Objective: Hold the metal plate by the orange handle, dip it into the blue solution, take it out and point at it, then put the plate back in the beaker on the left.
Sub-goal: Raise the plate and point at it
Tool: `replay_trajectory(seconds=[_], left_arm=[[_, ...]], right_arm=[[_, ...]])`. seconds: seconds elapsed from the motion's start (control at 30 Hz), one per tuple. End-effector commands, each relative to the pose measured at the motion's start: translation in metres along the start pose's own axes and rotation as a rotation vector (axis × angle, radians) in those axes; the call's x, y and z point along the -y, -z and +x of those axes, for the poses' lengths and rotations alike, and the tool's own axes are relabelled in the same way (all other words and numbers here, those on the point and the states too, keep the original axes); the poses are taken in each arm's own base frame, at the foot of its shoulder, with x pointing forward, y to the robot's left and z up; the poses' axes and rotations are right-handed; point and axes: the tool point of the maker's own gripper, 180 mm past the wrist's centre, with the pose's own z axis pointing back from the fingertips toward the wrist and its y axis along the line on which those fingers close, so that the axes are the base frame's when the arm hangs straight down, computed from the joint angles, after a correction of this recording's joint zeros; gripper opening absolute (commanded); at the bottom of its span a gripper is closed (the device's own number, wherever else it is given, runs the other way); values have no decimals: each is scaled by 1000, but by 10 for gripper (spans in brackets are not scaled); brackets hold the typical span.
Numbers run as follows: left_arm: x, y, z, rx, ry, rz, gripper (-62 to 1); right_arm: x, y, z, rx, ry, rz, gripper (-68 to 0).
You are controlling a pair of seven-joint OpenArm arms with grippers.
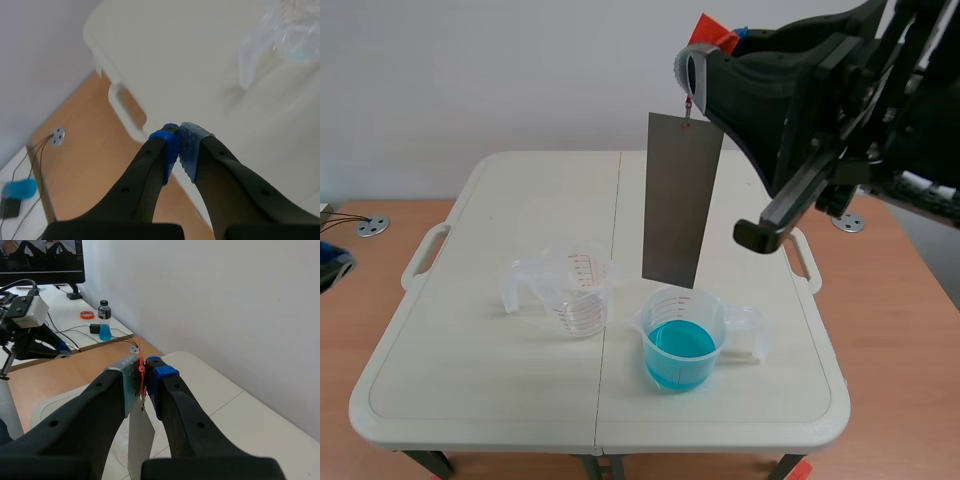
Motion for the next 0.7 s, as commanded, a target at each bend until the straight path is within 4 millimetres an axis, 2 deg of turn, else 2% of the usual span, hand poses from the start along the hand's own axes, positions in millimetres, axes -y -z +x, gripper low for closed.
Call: replay_trajectory(seconds=[0.0, 0.2, 0.37, 0.53, 0.67], left_arm=[[-1, -7, -2, -4, -1, 18, -591], [6, -41, -57, -165, -16, 53, -591], [35, -66, -93, -278, -38, 1, -591], [67, -91, -117, -354, -64, -76, -591], [82, -106, -130, -387, -91, -104, -591]], right_arm=[[-3, 1, 14, 41, -20, 20, -660], [-1, 2, 16, 42, -32, 20, -660], [2, 5, 18, 40, -54, 20, -660], [6, 8, 25, 52, -83, 19, -660], [8, 13, 29, 57, -106, 27, -660]])
